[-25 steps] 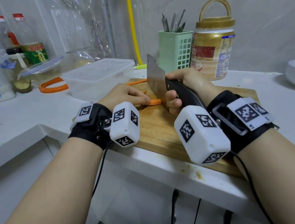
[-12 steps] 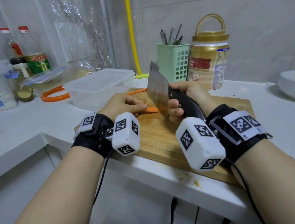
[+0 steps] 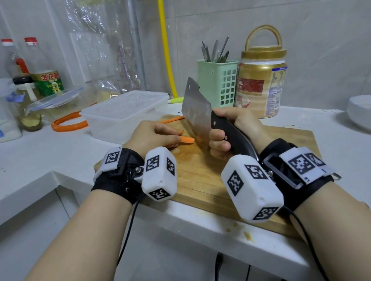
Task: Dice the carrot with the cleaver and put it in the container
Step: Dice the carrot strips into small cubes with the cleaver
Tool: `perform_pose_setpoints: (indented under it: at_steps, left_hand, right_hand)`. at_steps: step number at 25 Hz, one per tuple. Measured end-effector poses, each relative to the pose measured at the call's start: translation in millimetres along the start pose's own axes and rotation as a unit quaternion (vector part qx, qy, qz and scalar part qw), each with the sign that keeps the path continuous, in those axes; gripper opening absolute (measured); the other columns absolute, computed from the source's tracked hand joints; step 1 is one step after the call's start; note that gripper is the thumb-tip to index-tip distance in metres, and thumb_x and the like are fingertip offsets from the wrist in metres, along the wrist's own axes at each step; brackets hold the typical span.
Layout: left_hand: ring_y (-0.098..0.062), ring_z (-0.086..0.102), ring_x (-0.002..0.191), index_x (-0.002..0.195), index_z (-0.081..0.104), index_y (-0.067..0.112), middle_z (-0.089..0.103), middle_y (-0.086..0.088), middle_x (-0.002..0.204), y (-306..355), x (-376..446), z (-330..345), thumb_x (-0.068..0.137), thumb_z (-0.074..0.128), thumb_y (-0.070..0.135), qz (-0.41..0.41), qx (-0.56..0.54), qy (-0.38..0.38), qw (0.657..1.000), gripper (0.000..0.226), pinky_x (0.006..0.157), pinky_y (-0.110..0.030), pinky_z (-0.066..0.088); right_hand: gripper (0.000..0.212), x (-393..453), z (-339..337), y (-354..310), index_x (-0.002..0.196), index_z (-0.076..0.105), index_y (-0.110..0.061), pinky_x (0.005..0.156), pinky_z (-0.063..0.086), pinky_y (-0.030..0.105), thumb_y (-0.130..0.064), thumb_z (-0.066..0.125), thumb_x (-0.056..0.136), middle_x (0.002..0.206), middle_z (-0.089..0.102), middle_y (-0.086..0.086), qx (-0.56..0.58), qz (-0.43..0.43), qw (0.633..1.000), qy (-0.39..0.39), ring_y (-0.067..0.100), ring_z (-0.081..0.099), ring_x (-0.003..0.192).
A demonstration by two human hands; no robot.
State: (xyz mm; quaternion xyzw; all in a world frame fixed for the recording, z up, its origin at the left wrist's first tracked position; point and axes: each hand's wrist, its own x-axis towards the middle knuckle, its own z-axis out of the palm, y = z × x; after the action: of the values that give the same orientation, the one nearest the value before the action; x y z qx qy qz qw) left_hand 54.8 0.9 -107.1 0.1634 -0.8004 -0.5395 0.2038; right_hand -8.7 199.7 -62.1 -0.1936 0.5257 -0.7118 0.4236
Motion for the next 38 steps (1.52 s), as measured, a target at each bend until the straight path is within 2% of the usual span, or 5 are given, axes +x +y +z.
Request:
perform_pose_setpoints:
  at_steps: [5,13,21,30,38]
  left_hand:
    - [-0.023,0.068,0.085,0.095,0.075,0.005,0.072,-0.020,0.101,3,-4,1,0.078,0.079,0.007,0.009,0.004,-0.010,1.000,0.018,0.095,-0.042,0.054]
    - [-0.008,0.065,0.103,0.083,0.074,0.018,0.072,0.003,0.102,6,-2,1,0.078,0.078,0.012,0.026,0.058,-0.032,0.997,0.009,0.094,-0.022,0.047]
    - [-0.002,0.063,0.097,0.091,0.074,0.010,0.071,-0.004,0.108,3,3,0,0.082,0.075,0.008,0.035,0.086,-0.041,0.995,0.010,0.075,-0.001,0.045]
    - [0.004,0.061,0.087,0.095,0.074,0.006,0.070,0.002,0.102,2,6,1,0.084,0.074,0.010,0.028,0.116,-0.035,0.992,0.012,0.069,0.000,0.042]
    - [-0.005,0.062,0.107,0.089,0.076,0.017,0.071,0.004,0.106,1,6,0,0.078,0.079,0.013,0.040,0.102,-0.056,0.992,0.012,0.095,-0.019,0.043]
  right_hand:
    - [0.038,-1,2,1,0.068,0.042,-0.011,0.044,0.025,0.020,-0.033,0.036,0.098,0.044,0.037,0.002,-0.008,0.012,1.000,-0.008,0.015,0.035,0.030]
    - [0.036,-2,3,0,0.070,0.041,-0.010,0.045,0.025,0.020,-0.032,0.035,0.099,0.045,0.038,0.002,-0.015,0.020,1.000,0.002,0.015,0.035,0.030]
    - [0.033,-5,5,-5,0.075,0.042,-0.009,0.049,0.023,0.024,-0.032,0.038,0.099,0.044,0.039,0.002,-0.052,0.048,0.997,0.021,0.015,0.035,0.030]
    - [0.029,3,5,-5,0.080,0.040,-0.011,0.041,0.028,0.016,-0.033,0.039,0.098,0.045,0.039,0.002,-0.071,0.073,0.994,0.028,0.016,0.036,0.030]
    - [0.033,-3,-5,-8,0.073,0.041,-0.010,0.045,0.022,0.022,-0.032,0.038,0.098,0.044,0.038,0.001,-0.049,0.066,0.997,0.010,0.014,0.035,0.030]
